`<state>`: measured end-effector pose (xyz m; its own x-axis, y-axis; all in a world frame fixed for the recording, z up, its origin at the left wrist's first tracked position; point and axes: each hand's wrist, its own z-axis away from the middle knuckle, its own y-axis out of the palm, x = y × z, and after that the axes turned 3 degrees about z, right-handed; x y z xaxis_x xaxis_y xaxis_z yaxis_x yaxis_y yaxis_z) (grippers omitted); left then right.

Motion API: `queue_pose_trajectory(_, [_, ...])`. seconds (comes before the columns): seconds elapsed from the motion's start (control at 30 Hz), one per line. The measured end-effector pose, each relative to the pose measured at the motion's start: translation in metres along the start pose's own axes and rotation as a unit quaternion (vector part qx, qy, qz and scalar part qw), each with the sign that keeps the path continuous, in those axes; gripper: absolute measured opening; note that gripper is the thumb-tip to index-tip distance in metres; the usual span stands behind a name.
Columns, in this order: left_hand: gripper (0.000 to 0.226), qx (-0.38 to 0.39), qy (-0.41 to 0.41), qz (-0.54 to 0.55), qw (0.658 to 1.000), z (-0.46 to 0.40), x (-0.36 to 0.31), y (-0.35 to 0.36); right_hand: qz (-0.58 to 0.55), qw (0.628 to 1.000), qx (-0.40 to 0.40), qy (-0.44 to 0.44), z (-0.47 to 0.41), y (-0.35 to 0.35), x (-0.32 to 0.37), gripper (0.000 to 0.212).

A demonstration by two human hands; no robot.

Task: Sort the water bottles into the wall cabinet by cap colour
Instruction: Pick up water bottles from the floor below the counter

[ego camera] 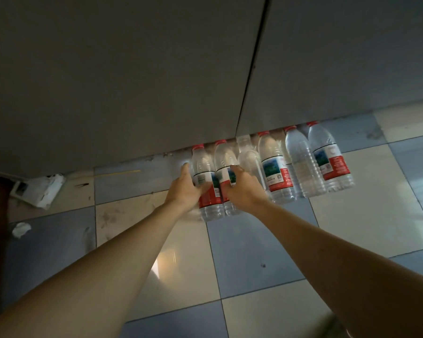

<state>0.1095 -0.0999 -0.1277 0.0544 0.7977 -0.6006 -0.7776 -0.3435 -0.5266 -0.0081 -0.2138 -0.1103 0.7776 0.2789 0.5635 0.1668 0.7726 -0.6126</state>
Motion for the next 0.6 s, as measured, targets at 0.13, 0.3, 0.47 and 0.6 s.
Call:
queue_pose_trajectory(0.13, [0.090,0.030,0.011,-0.052,0.998,-0.003,0.016,0.006,0.006,1.000,-0.021,0.021,0.010,0.014,-0.002,0.035])
queue_pose_trajectory(0.3, [0.094,0.061,0.004,-0.033,0.998,0.019,0.038,0.004,-0.013,0.999,0.003,0.039,0.043,0.026,-0.009,0.037])
queue_pose_trajectory(0.47, [0.059,0.134,-0.047,-0.024,0.990,0.034,0.063,-0.003,0.000,0.997,-0.013,0.076,0.053,0.035,-0.020,0.013])
queue_pose_trajectory(0.6, [0.060,0.035,-0.024,-0.031,0.999,0.005,0.048,-0.019,-0.004,0.996,-0.045,0.074,0.022,0.029,-0.016,0.011])
